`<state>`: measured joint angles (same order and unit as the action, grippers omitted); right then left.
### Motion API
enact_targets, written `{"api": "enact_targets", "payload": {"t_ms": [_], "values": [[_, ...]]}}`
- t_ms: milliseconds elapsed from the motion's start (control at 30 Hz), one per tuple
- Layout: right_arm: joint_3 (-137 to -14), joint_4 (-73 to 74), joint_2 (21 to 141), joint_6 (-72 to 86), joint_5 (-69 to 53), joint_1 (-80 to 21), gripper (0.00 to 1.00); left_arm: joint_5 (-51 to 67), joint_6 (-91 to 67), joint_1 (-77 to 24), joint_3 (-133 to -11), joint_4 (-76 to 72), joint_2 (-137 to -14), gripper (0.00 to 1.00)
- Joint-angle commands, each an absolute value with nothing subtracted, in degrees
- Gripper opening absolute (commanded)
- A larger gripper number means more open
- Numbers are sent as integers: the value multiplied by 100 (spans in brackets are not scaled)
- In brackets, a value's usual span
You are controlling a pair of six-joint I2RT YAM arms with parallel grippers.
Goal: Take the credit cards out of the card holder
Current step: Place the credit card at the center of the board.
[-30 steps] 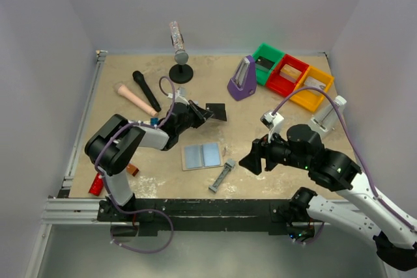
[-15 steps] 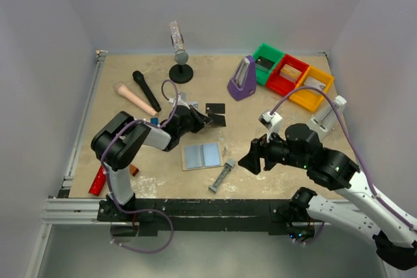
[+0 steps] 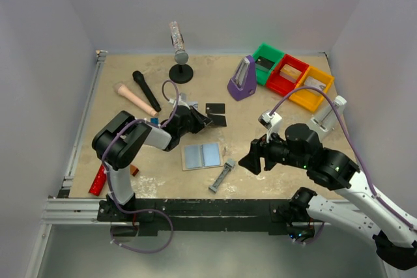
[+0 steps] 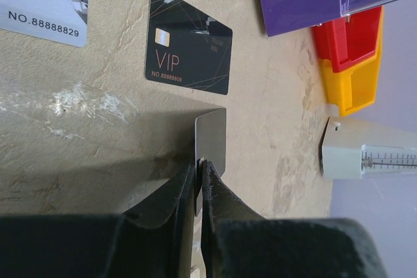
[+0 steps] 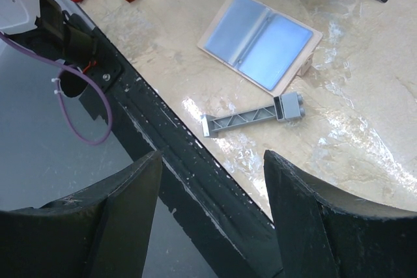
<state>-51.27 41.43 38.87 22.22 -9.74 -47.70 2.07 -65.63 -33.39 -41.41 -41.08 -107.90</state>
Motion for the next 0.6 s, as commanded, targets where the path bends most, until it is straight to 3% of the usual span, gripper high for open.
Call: {"api": "enact_targets", "payload": {"t_ms": [0,567], "values": [[-5203,4052,3832,2101,-861,-4764,68,97,-6574,-3322,-4263,-4087,-10793,14],[-5379,4263,4139,2056,-870,-4764,70,245,-6135,-3059,-3885,-3683,-9845,42]]}}
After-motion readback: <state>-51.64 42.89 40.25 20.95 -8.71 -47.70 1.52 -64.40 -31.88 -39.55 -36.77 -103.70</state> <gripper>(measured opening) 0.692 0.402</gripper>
